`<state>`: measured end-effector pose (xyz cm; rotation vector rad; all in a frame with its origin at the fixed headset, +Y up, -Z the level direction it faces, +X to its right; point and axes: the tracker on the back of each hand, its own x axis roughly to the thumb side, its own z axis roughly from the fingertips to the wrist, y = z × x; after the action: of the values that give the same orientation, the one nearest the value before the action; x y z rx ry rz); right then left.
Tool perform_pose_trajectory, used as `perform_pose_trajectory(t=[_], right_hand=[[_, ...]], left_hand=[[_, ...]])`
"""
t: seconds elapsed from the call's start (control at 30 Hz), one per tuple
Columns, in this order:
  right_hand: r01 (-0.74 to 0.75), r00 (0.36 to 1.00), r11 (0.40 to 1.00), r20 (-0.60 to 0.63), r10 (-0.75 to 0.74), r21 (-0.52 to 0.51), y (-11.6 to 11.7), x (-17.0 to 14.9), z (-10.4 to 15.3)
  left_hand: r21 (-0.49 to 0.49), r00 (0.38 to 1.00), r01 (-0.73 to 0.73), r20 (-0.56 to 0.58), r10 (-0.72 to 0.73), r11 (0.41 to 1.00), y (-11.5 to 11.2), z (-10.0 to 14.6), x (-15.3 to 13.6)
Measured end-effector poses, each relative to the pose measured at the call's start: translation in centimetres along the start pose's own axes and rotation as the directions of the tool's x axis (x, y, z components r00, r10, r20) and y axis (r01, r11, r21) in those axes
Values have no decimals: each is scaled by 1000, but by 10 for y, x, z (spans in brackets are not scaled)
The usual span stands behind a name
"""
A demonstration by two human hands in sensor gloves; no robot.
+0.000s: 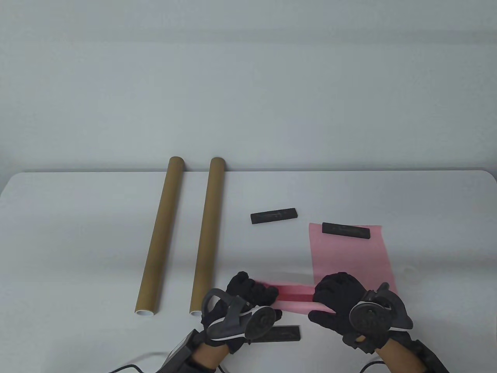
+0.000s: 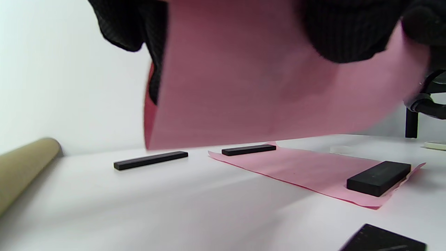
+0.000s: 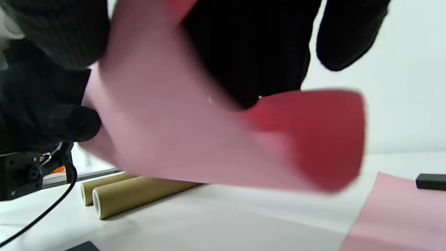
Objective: Roll up papers and store in mailing tubes
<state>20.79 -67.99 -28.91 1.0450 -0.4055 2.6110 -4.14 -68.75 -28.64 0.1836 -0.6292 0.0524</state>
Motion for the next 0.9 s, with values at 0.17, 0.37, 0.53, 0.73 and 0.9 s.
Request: perform_pose_trajectory(t=[0.17,0.37,0.53,0.73,0.9], right_hand=[[-102,994,994,33,100,38,3,5,-1],[-30,1000,998,5,30,51,2,1,-2],[-21,1000,1000,-3,21,11,0,0,0],[-91,996,996,19,91,9,1,5,0],[-7,1000,999,-3,7,34,1,1,-1]], left_hand=[[-26,1000,-9,-2,9,1000,-2,0,-2],[29,998,66,2,-66,997,2,1,4],[12,1000,26,6,-26,1000,1,0,2],[3,1000,6,-7,-6,1000,0,0,0],[42,999,54,2,-54,998,3,1,3]])
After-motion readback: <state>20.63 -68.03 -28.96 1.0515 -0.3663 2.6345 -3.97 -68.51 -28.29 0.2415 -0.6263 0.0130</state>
